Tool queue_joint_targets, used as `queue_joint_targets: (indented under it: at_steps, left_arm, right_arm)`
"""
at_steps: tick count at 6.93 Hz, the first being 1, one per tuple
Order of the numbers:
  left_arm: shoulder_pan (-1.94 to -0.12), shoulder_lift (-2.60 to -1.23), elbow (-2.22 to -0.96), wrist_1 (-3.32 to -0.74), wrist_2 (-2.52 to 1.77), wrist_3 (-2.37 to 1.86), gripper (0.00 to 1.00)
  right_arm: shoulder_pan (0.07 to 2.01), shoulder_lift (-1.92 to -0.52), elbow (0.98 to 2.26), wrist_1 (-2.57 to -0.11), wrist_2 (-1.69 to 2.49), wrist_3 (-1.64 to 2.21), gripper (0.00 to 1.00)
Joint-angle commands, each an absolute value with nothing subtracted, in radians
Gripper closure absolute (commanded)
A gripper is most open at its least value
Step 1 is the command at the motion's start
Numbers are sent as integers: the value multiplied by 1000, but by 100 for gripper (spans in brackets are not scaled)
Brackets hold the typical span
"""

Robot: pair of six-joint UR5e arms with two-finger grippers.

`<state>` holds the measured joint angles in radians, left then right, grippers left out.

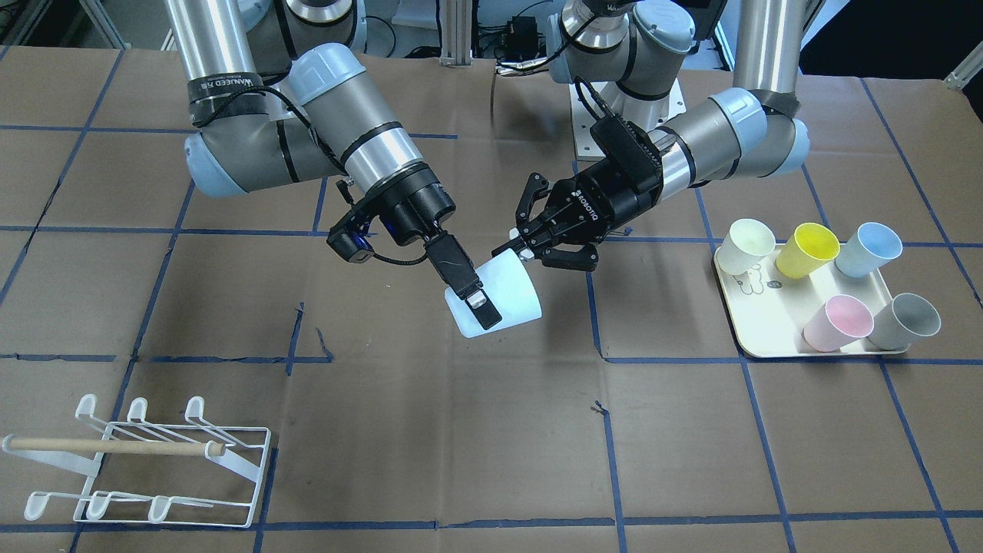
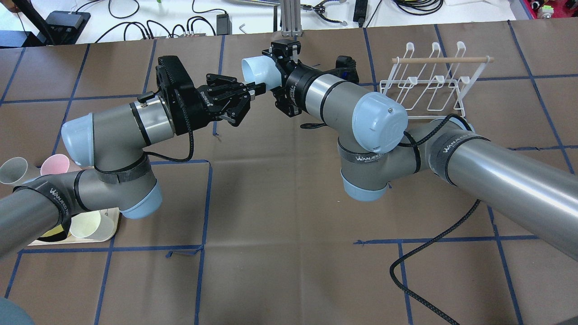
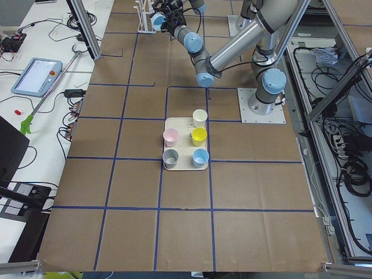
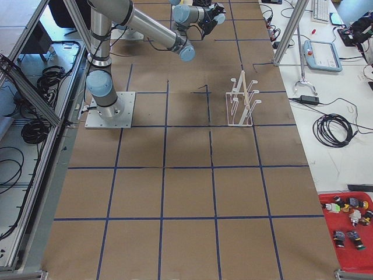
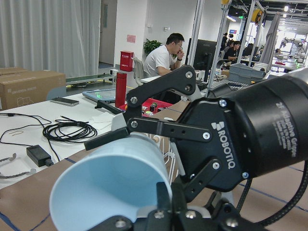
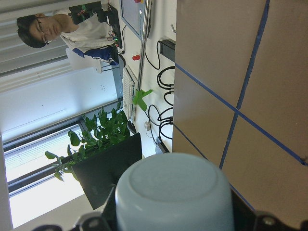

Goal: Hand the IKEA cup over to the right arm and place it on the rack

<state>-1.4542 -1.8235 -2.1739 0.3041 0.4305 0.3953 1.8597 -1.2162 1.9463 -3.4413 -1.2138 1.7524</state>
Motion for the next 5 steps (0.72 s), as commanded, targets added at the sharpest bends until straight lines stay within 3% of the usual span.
queue_joint_targets:
  at_steps: [1, 2, 5]
  left_arm:
    - [-1454, -1822, -2172, 319, 433, 396, 69]
    - [-1454, -1841, -2172, 368, 434, 390, 36]
    - [-1453, -1832, -2172, 376, 459, 347, 2]
  right_arm:
    - [1859, -1216, 1947, -3441, -1212, 1752, 54]
    - [1859, -1216, 1947, -3441, -1212, 1752, 54]
    - [1859, -1215, 1947, -3441, -1212, 1750, 54]
